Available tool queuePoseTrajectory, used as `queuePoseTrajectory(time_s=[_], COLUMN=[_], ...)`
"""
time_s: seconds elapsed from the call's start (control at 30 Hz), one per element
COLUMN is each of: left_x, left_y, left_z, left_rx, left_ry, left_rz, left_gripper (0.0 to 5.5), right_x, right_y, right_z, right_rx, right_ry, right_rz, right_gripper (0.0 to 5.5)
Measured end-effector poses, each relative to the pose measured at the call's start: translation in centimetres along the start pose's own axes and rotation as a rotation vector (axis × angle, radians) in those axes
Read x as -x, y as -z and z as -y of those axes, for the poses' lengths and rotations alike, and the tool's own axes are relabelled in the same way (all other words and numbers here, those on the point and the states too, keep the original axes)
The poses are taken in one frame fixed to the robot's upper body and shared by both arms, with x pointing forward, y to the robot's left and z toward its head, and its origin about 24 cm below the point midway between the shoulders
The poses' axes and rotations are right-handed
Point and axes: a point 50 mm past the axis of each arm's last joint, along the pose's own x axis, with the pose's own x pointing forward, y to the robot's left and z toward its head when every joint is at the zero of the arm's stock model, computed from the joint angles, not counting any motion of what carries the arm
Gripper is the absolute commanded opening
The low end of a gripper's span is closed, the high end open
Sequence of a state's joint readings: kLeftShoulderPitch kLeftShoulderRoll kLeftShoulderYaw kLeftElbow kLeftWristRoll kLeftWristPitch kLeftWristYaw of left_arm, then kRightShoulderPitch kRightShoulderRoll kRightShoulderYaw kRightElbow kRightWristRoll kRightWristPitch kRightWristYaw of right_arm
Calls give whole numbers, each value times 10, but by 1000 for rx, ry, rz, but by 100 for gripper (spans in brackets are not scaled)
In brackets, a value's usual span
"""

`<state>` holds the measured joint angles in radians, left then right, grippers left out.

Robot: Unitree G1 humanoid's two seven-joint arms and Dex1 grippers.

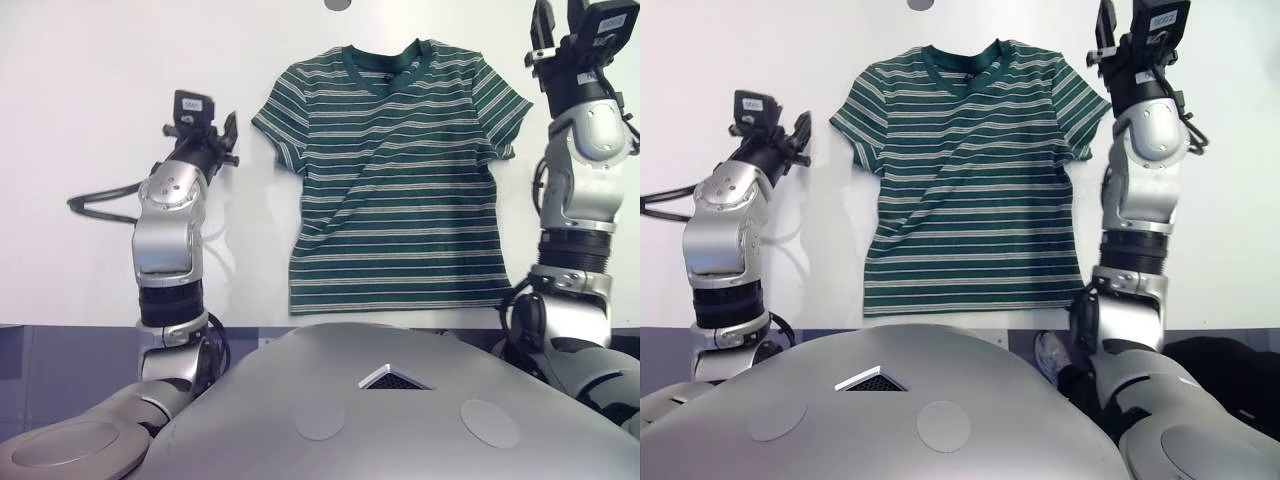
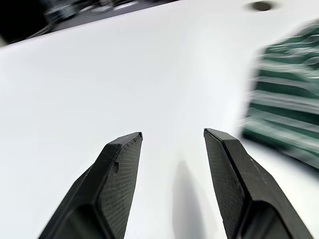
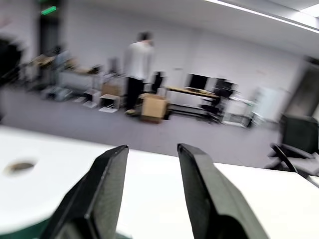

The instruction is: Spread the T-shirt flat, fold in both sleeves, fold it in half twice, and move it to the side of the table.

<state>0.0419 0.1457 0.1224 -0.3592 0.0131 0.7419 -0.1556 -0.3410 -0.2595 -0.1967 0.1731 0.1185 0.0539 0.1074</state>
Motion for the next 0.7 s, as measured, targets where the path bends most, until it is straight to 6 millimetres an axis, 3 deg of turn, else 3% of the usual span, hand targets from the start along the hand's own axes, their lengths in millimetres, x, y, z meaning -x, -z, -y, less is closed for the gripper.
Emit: queuePoseTrajectory(time_s=[0.13, 0.23, 0.57, 0.7], left_x=[-14, -26, -41, -44], left_y=[2, -3, 0, 3], left_z=[40, 28, 59, 65], left_rx=[366, 511, 469, 453], left_ry=[124, 83, 154, 154], left_rz=[-32, -24, -51, -52], left_gripper=[226, 226, 226, 146], right_x=[-15, -28, -34, -34], right_y=[8, 0, -5, -5], right_z=[-10, -17, -32, -32], right_rx=[-121, -138, -139, -139], right_ry=[112, 109, 66, 70], right_rz=[-28, -4, 12, 11], right_gripper=[183, 183, 183, 186])
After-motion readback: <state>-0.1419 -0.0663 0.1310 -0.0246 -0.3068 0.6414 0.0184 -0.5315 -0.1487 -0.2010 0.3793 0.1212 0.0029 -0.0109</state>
